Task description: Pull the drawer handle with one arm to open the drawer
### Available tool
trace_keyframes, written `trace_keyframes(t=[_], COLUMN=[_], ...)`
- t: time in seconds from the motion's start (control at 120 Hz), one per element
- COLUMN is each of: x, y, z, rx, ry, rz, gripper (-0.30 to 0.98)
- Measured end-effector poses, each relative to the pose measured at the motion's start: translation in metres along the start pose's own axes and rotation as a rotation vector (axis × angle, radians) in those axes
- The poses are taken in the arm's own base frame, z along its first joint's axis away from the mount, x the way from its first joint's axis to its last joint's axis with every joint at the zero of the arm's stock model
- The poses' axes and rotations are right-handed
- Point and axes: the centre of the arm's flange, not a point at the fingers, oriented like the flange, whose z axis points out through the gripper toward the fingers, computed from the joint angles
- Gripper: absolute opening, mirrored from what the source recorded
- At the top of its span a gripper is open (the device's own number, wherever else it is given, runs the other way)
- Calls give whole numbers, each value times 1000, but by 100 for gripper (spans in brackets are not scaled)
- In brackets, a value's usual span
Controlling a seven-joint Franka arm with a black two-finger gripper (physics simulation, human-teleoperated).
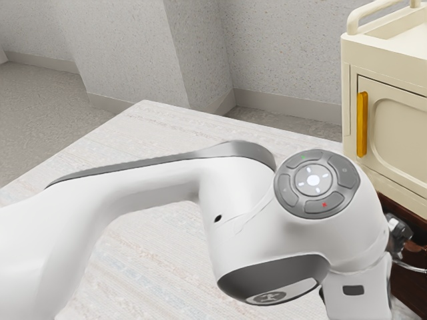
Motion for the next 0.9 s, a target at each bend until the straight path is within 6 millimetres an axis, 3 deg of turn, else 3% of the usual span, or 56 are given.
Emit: trace_keyframes(t=[0.417, 0.7, 0.9], x=[-4, -4, -10], y=[31, 55, 76], z=[-21, -29, -48], rx=[-10, -26, -20], ry=[35, 56, 86], rz=[14, 30, 36], gripper=[64, 69, 67])
